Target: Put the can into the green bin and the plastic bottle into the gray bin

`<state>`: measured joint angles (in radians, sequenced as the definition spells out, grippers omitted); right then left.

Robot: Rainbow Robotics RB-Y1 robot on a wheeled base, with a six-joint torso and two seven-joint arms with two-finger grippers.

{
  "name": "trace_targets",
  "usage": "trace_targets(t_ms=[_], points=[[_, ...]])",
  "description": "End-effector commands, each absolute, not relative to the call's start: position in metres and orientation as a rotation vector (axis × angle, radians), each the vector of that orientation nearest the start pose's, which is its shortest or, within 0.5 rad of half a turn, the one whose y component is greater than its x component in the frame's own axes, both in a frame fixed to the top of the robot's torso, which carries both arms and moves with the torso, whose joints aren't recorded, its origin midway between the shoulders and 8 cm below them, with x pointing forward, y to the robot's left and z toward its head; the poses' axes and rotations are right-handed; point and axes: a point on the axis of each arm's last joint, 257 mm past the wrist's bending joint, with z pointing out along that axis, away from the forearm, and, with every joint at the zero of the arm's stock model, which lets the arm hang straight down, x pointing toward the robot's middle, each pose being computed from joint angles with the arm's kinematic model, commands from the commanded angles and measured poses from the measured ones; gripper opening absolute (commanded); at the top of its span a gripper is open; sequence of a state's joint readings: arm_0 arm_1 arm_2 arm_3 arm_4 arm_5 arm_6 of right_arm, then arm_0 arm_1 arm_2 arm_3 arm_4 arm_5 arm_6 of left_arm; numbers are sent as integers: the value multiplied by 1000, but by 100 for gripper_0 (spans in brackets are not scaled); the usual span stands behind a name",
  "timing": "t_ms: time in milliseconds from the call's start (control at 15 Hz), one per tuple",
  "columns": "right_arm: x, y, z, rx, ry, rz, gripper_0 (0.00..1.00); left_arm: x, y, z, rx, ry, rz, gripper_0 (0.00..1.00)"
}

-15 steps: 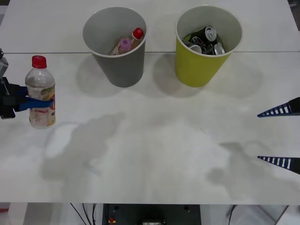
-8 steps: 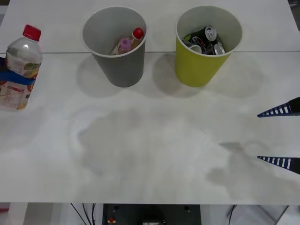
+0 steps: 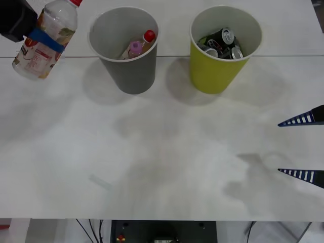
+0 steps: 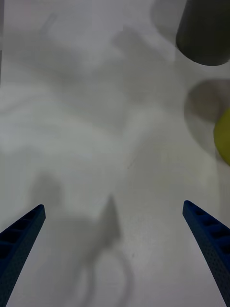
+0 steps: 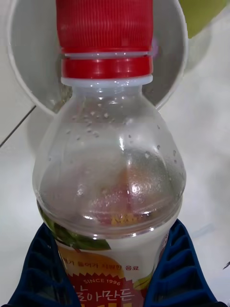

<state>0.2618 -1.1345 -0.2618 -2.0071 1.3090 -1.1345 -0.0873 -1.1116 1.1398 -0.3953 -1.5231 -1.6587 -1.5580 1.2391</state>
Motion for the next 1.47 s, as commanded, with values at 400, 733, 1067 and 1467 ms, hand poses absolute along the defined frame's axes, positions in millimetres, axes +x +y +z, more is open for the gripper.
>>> trace_targets(t_ms=[400,733,1067,1467], points=[[341,-286,-167,-1634,1596,209,100,594,144,54,1083,2185,0,0],[341,-286,-167,-1634,1596,209,100,618,110,47,1096,2170,27,0],[341,-286,-167,-1634,1596,209,100,620,103,47,1095,2155,14,4],[341,-286,-167,-1634,1596,209,100,619,101,50,1089,2149,-12,100]])
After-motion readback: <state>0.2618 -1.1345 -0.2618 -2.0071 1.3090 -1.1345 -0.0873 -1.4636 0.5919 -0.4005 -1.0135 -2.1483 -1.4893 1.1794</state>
